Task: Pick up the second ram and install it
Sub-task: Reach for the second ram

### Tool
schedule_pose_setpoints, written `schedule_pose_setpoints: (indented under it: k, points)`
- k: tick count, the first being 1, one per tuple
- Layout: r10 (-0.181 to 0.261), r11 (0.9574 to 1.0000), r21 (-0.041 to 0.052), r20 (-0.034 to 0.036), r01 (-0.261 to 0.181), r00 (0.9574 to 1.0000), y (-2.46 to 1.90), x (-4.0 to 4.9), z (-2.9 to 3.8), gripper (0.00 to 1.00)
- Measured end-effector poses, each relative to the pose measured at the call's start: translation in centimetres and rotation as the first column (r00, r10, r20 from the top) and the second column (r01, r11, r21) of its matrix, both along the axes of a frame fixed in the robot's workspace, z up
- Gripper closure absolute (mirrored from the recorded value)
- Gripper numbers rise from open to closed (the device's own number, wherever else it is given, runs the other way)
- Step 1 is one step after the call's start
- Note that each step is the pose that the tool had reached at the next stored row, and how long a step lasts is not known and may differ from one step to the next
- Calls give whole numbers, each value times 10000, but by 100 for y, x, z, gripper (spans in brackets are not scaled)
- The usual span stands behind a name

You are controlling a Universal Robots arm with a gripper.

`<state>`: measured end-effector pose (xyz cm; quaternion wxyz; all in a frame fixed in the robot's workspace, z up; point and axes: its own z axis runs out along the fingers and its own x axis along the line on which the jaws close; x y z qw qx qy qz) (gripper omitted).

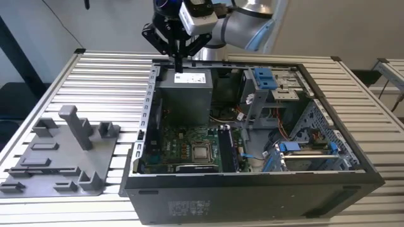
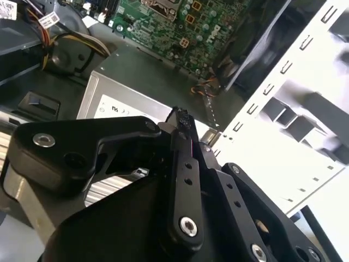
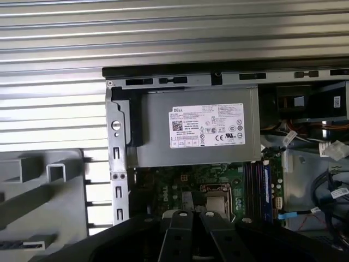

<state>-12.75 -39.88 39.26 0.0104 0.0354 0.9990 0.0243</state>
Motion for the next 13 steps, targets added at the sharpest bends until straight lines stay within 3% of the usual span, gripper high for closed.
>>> schedule_pose_setpoints:
  k: [7,13]
  points:
    - [0,10000,0,0,0,10000,0,-144,-1,89]
    - [0,10000,1,-4,0,10000,0,-205,-3,89]
